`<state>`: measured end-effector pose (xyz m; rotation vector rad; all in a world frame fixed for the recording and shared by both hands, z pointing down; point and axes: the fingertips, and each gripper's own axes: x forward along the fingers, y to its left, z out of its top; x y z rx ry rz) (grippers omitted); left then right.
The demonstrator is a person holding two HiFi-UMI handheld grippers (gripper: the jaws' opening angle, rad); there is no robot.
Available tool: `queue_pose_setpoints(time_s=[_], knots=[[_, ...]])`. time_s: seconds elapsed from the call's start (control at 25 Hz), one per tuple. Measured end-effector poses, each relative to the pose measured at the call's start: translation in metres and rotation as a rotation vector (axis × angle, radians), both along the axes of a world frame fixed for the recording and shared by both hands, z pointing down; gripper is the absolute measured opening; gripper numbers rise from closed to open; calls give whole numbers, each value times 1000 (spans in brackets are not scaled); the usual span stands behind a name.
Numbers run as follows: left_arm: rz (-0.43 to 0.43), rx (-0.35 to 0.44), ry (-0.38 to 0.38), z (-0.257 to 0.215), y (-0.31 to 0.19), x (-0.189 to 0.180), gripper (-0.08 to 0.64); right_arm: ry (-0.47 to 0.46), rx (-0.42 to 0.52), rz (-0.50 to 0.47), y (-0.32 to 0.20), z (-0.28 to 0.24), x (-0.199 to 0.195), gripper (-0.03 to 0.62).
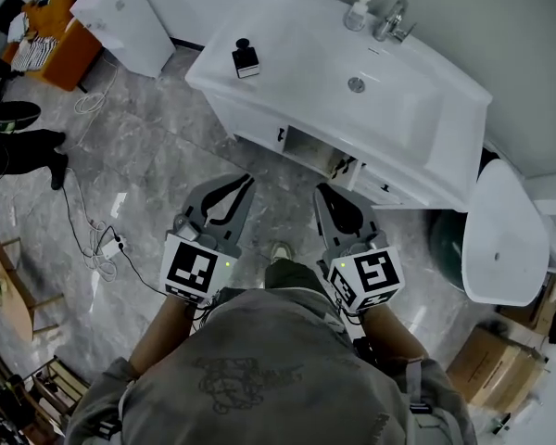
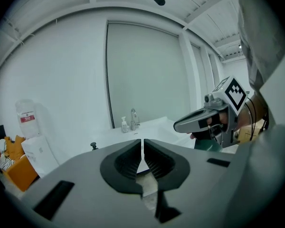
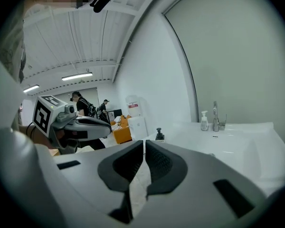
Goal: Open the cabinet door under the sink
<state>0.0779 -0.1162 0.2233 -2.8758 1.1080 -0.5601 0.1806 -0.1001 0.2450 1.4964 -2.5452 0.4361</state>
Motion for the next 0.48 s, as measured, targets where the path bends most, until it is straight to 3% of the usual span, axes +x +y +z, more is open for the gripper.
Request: queue_pose_setpoints(time_s=[0.2, 0.48], knots=[[-21, 7, -12, -15, -13, -6, 29, 4, 23, -8, -20, -14, 0, 34], [-6, 12, 31, -32, -18, -15, 29, 18, 42, 63, -20, -34, -2, 34]])
